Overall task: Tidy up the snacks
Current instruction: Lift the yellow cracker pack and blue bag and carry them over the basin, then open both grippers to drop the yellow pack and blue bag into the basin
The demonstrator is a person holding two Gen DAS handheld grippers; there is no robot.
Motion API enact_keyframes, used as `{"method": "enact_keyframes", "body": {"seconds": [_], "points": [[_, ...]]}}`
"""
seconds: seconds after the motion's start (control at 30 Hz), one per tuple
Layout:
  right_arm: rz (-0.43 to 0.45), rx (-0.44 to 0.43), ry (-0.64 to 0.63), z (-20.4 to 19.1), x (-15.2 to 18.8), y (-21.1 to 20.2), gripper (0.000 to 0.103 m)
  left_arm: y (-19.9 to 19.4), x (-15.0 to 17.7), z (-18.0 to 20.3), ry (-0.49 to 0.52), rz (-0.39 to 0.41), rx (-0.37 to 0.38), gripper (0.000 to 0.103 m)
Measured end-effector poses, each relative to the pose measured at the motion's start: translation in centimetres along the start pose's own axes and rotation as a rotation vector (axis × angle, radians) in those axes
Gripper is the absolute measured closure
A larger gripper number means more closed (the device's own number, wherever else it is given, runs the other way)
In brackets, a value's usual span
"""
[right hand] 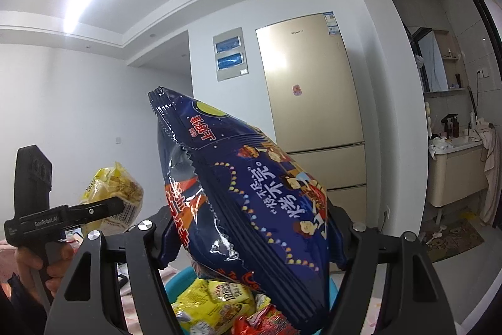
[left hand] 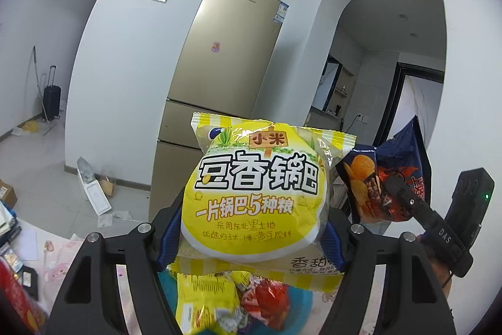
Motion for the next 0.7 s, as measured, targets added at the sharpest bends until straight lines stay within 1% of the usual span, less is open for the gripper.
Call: {"method": "enact_keyframes", "body": {"seconds": [0.1, 0.2, 0.3, 0.4, 0.43, 0.5, 0.53, 0.6, 0.63, 0.7], "points": [[-0.01, 0.035, 0.003, 1.1, 0.7, 1.9, 0.031, 2.8, 0.7, -1.7, -0.01, -0.025, 0.008, 0.028], [-0.052, 0.052, 0.04, 3.0, 2.2, 4.0, 0.031, 5.1, 2.4, -3.3, -0.029, -0.065, -0.008, 0.029], [-0.102, 0.065, 0.101, 5.1, 3.7, 6.0, 0.031, 7.6, 4.4, -5.4, -0.06, -0.144, -0.068, 0.029], [-0.153, 0.075, 0.18, 7.2, 5.4, 7.3, 0.031, 9.3, 6.0, -7.1, -0.094, -0.206, -0.092, 0.029], [-0.178, 0.081, 0.206, 7.9, 6.0, 8.0, 0.031, 10.0, 6.6, -7.8, -0.102, -0.234, -0.123, 0.029], [-0.216, 0.099, 0.24, 8.8, 7.2, 8.7, 0.031, 10.9, 7.6, -8.5, -0.099, -0.284, -0.159, 0.029], [-0.239, 0.107, 0.257, 9.2, 7.7, 9.1, 0.031, 11.3, 7.9, -8.7, -0.098, -0.301, -0.166, 0.029], [-0.274, 0.117, 0.283, 9.9, 8.7, 9.9, 0.031, 12.1, 8.8, -9.2, -0.117, -0.33, -0.148, 0.029], [-0.295, 0.125, 0.298, 10.3, 9.3, 10.3, 0.031, 12.7, 9.4, -9.7, -0.155, -0.345, -0.106, 0.029], [-0.329, 0.139, 0.326, 11.0, 10.2, 10.9, 0.031, 13.4, 10.2, -10.4, -0.206, -0.364, -0.066, 0.029]]}}
Point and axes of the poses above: each gripper's, at about its wrist camera, not at the fingertips, and y roughly the way its jaws point, z to its right, x to its underside, the point moved 1 cm from there along y, roughly the way its jaws point, and after that the axes turned 10 degrees about y, right-handed, at the moved point
